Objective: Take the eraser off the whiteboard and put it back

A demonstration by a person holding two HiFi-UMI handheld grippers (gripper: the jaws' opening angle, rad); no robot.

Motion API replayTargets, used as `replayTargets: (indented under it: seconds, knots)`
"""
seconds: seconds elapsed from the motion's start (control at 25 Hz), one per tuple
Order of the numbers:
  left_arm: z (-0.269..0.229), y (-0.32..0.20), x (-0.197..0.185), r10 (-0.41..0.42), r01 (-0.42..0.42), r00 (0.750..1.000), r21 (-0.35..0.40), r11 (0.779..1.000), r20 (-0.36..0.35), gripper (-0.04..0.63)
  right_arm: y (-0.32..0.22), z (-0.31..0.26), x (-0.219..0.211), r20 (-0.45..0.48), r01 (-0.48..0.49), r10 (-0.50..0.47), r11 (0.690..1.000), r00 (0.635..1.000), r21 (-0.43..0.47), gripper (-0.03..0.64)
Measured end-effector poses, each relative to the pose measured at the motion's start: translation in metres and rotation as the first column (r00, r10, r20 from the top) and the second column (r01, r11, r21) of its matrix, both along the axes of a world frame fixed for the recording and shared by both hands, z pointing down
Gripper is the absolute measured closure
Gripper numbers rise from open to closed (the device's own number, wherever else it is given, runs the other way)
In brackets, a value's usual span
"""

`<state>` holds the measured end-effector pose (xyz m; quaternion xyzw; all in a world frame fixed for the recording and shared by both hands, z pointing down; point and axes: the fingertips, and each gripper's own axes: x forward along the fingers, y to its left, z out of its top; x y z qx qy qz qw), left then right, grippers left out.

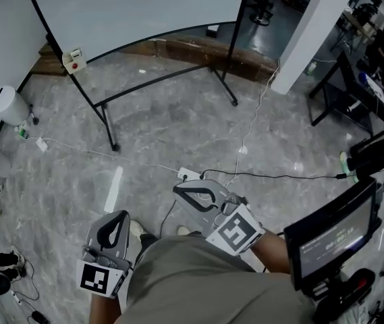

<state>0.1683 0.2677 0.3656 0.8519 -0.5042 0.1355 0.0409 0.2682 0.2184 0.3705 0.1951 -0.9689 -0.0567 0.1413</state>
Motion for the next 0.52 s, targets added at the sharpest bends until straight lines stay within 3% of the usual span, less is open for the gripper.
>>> replayTargets:
  seconds: [0.28, 0.52]
  knots:
    - [0.010, -0.006, 0.009, 0.027, -0.027, 1.000, 0.000, 1.000, -0.009, 0.589, -0.001, 0.008, 0.008, -0.013, -0.019, 0.019, 1.000, 1.000, -0.003, 0.614]
    - [0.010, -0.013, 0.011, 0.031, -0.031, 1.000, 0.044, 0.999, -0.003, 0.589, -0.004, 0.013, 0.012, -0.004, -0.029, 0.029, 1.000, 1.000, -0.007, 0.614]
